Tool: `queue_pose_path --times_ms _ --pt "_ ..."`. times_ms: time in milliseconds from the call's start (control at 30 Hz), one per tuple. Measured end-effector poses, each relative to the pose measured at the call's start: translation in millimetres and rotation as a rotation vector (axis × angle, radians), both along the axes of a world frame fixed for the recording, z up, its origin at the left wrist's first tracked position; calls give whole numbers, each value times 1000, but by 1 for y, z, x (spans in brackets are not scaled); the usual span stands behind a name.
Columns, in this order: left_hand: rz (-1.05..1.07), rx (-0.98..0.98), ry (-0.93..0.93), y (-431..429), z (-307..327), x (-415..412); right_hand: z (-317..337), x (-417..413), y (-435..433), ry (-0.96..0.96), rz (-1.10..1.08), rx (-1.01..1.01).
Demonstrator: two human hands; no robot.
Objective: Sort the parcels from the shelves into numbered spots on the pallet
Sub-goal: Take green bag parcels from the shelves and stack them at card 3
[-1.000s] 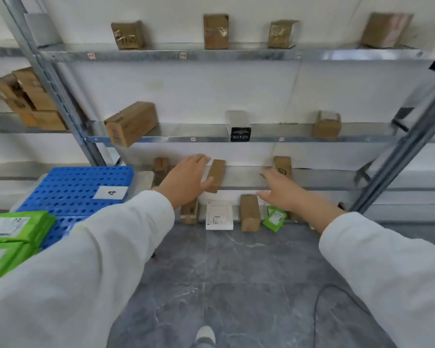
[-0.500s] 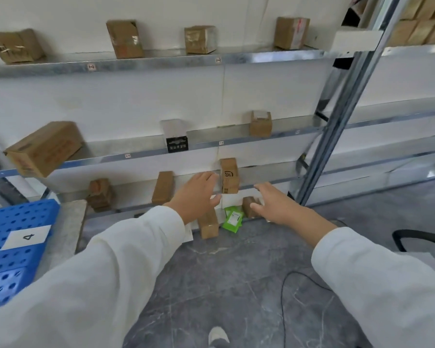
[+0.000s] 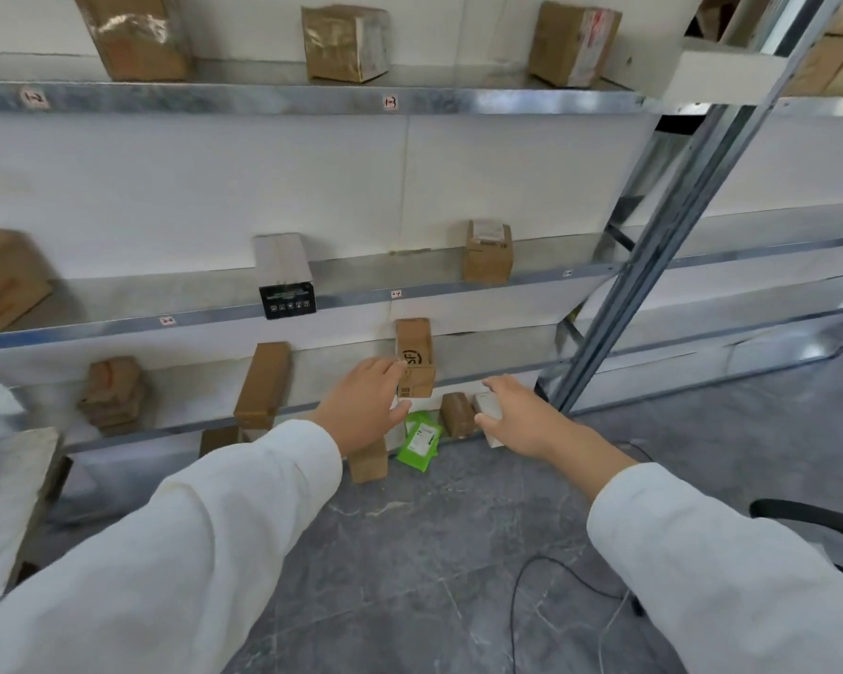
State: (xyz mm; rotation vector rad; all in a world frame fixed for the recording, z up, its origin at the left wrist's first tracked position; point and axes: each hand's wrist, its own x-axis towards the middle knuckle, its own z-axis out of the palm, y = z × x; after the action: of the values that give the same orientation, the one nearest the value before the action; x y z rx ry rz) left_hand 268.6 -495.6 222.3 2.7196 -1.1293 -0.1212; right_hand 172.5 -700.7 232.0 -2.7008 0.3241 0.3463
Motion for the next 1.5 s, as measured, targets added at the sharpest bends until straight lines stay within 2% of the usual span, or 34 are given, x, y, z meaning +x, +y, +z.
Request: queue_pose_path --times_ms 367,700,900,1033,1167,1500 --pt "-13 16 100 -74 -56 63 -43 69 -62 88 0 35" --pt "152 99 300 -136 -157 122 -147 149 -143 250 62 92" --pt "236 196 377 -181 -233 154 -232 186 -200 354 163 82" --pt "218 284 378 -219 -309 163 -307 200 -235 369 133 124" --pt "205 271 373 -252 -379 167 -383 204 -264 438 127 125" --pt "342 319 425 -260 -570 243 -566 280 -277 444 66 159"
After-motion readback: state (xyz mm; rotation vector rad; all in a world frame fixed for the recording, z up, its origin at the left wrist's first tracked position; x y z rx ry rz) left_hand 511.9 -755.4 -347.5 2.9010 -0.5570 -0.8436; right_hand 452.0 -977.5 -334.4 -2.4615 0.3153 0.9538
